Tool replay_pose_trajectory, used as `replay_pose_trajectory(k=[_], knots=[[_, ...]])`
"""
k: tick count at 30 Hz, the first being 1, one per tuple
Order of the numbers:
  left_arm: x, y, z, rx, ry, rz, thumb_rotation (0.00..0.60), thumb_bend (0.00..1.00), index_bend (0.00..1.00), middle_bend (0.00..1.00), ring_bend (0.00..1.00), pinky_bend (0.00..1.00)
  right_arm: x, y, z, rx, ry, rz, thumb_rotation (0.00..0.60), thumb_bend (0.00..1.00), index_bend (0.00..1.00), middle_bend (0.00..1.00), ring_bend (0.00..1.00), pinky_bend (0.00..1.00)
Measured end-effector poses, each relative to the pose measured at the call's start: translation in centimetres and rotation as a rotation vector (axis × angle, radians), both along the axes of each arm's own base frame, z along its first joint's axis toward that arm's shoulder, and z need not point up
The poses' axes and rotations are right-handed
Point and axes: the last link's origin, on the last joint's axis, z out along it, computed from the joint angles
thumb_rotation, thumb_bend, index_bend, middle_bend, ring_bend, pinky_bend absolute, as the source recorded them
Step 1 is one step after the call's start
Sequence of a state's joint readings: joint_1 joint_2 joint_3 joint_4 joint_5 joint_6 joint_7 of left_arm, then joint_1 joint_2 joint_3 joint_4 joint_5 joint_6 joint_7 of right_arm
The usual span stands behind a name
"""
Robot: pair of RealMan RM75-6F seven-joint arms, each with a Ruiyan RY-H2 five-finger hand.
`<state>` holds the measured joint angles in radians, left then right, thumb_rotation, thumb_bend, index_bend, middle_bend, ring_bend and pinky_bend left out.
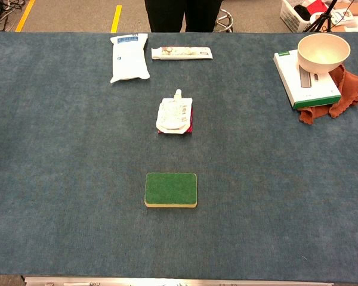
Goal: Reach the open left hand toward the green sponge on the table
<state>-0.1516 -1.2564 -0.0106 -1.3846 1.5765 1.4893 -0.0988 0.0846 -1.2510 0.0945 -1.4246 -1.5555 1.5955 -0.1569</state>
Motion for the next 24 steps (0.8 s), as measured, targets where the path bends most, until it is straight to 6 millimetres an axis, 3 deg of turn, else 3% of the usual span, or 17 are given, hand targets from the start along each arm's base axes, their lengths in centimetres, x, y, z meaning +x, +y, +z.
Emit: replay_pose_trajectory(k=[24], knots=[[-0.02,-0.08,-0.05,-0.003,0.001,0.004,0.600,0.00,0.21,0.16,0.17,0.17,0.00,-0.13,0.05,0.009,-0.010,-0.006,0.600,0.05,0.56,0.30,0.32,0.49]])
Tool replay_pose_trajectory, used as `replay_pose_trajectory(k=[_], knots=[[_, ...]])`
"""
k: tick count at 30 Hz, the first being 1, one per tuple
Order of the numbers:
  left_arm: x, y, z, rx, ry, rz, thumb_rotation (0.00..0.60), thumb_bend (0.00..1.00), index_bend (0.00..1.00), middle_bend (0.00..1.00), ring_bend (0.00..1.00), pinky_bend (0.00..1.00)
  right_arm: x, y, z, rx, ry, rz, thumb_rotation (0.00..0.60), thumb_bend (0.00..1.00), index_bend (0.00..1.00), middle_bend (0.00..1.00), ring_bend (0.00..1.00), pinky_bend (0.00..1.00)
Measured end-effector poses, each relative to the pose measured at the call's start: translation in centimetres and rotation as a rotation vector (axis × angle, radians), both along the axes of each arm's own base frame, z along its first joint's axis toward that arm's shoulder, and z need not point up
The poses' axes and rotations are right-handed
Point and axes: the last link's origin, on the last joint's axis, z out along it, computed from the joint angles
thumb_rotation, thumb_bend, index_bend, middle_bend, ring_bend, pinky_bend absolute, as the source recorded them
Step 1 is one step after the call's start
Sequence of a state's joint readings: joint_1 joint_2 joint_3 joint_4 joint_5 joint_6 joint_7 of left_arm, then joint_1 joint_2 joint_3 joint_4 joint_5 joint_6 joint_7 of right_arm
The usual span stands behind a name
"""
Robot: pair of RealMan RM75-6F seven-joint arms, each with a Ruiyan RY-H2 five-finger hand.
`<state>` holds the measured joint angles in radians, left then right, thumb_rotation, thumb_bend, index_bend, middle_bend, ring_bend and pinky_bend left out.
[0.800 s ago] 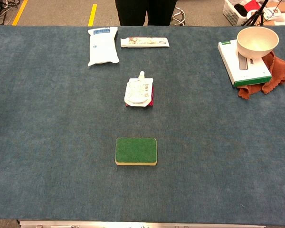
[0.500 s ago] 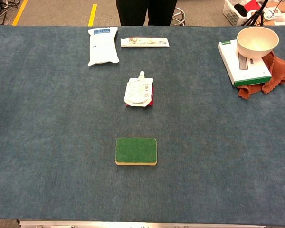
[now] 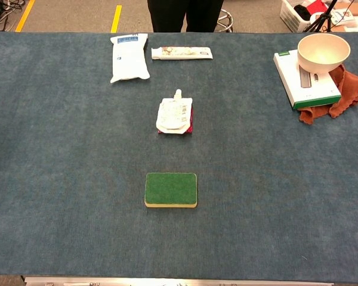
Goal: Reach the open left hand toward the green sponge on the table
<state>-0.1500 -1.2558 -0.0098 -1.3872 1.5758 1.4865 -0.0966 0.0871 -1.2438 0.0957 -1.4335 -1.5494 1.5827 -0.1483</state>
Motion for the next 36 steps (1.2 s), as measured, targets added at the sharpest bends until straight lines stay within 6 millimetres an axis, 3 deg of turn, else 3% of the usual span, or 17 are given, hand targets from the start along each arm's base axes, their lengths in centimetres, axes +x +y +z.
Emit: replay_pose_trajectory(k=[36], knots=[[-0.09,-0.05,-0.41,-0.014,0.007,0.000,0.600,0.00,0.21,0.16,0.17,0.18,-0.05,-0.10,-0.17,0.016,-0.005,-0.014,0.600,0.05,0.56,0.30,0.32,0.49]])
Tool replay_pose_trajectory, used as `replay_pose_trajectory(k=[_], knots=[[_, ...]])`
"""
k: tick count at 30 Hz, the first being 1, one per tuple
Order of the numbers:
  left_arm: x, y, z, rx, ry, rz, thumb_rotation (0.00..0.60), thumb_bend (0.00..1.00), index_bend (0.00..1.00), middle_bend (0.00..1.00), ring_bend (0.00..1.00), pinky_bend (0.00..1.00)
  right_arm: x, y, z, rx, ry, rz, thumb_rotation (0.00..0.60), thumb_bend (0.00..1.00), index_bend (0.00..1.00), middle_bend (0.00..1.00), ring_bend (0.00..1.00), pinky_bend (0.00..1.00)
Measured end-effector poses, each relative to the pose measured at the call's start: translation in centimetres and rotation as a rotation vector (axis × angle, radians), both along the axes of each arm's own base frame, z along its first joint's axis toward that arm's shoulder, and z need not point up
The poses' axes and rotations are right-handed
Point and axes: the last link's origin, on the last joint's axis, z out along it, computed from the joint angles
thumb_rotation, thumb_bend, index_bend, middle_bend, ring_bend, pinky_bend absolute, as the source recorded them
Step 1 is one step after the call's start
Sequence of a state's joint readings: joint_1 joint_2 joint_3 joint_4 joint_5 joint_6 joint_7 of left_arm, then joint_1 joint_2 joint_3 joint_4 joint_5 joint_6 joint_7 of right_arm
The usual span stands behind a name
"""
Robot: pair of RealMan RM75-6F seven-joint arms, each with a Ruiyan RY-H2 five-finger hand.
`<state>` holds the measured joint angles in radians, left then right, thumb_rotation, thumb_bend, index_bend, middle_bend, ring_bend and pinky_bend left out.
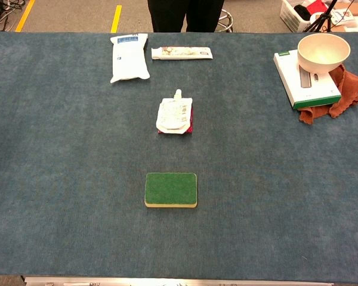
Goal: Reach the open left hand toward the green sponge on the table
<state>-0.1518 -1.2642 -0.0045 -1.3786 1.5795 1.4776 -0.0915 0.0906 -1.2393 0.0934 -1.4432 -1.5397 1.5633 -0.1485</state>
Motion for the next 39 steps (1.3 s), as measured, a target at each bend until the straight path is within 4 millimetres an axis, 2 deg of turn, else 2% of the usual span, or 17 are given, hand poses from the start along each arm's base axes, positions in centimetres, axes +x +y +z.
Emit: replay_pose_trajectory(k=[3,5,9,10,13,16,23,29,39], knots=[[0.02,-0.04,-0.11,-0.004,-0.001,-0.004,0.600,0.00,0.21,0.14,0.16,0.18,0.01,0.01,-0.02,0.001,-0.001,0.000,0.600,0.05,0.56,0.30,0.32,0.49],[0.05,-0.04,-0.17,-0.009,-0.003,-0.011,0.577,0.00,0.21,0.11,0.12,0.18,0.02,0.01,-0.01,0.001,-0.001,0.001,0.600,0.05,0.56,0.30,0.32,0.49],[0.09,-0.14,-0.25,-0.027,-0.031,-0.018,0.330,0.00,0.21,0.06,0.02,0.11,0.06,0.03,0.05,-0.001,-0.002,0.002,0.600,0.05,0.56,0.30,0.32,0.49],[0.09,-0.17,-0.25,-0.033,-0.040,-0.020,0.291,0.00,0.21,0.05,0.01,0.08,0.07,0.03,0.06,-0.001,-0.003,0.003,0.600,0.05,0.56,0.30,0.32,0.49],[0.05,-0.22,-0.20,-0.052,-0.073,-0.021,0.204,0.00,0.21,0.01,0.00,0.01,0.07,0.04,0.07,-0.001,-0.003,0.003,0.600,0.05,0.56,0.30,0.32,0.49],[-0.06,-0.27,-0.17,-0.071,-0.094,-0.018,0.153,0.00,0.19,0.00,0.00,0.00,0.07,0.03,0.05,0.000,-0.003,0.002,0.600,0.05,0.56,0.30,0.32,0.49],[-0.12,-0.25,-0.11,-0.081,-0.100,-0.015,0.141,0.00,0.13,0.00,0.00,0.00,0.07,0.02,0.05,0.001,-0.002,0.001,0.600,0.05,0.56,0.30,0.32,0.49],[-0.18,-0.21,-0.22,-0.084,-0.090,-0.008,0.139,0.00,0.00,0.00,0.00,0.00,0.08,0.01,0.08,0.001,-0.003,0.002,0.600,0.05,0.56,0.30,0.32,0.49],[-0.18,-0.24,-0.35,-0.081,-0.085,-0.003,0.137,0.00,0.00,0.00,0.00,0.00,0.11,0.01,0.13,0.000,-0.004,0.002,0.600,0.05,0.56,0.30,0.32,0.49]])
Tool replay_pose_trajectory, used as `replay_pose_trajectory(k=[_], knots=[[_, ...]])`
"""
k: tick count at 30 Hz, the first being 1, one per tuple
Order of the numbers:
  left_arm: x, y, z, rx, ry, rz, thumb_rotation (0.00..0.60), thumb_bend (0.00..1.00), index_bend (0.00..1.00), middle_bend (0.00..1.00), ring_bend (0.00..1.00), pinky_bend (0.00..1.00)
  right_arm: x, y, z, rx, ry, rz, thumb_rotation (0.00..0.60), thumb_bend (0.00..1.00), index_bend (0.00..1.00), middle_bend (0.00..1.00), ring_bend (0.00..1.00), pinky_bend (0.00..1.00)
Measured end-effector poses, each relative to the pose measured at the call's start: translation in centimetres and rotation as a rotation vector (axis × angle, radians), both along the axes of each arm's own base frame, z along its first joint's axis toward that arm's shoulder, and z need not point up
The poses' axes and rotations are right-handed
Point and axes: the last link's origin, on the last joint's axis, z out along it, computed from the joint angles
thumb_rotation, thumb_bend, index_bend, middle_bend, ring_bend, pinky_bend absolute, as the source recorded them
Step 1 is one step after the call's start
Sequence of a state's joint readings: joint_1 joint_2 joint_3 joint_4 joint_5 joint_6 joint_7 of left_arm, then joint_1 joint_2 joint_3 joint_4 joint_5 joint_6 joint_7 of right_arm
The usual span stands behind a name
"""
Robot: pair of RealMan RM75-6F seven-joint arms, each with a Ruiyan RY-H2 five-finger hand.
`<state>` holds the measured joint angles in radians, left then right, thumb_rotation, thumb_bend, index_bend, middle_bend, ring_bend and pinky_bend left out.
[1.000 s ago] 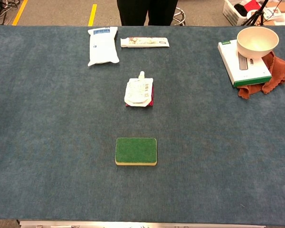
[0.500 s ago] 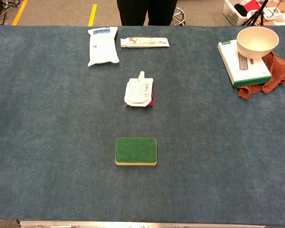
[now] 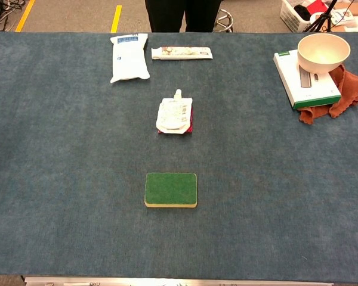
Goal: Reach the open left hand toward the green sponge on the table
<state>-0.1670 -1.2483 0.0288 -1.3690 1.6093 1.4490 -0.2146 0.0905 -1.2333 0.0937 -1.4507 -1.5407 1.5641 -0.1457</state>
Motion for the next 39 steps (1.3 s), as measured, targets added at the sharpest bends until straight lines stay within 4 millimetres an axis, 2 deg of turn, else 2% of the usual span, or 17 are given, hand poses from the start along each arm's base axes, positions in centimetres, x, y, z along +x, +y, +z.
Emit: replay_pose_trajectory(k=[8,14,21,26,39], knots=[[0.3,-0.1,-0.4,-0.026,-0.043,0.000,0.112,0.00,0.00,0.00,0.00,0.00,0.0,0.0,0.0,-0.002,0.000,-0.003,0.600,0.05,0.56,0.30,0.32,0.49],[1.3,-0.4,-1.2,-0.087,-0.171,-0.013,0.097,0.00,0.00,0.00,0.00,0.00,-0.1,0.0,0.1,-0.004,0.000,-0.005,0.600,0.05,0.56,0.30,0.32,0.49],[3.3,-0.2,-2.1,-0.189,-0.427,-0.043,0.063,0.00,0.00,0.00,0.00,0.00,-0.1,-0.1,0.1,-0.003,0.001,-0.007,0.600,0.05,0.56,0.30,0.32,0.49],[4.9,0.3,-2.8,-0.268,-0.624,-0.063,0.006,0.00,0.00,0.00,0.00,0.01,-0.1,-0.1,0.0,-0.002,0.000,-0.006,0.600,0.05,0.56,0.30,0.32,0.49],[8.6,1.6,-4.6,-0.597,-1.143,0.004,0.000,0.00,0.00,0.01,0.03,0.06,-0.1,-0.1,0.1,0.000,-0.001,-0.006,0.600,0.05,0.56,0.30,0.32,0.49]])
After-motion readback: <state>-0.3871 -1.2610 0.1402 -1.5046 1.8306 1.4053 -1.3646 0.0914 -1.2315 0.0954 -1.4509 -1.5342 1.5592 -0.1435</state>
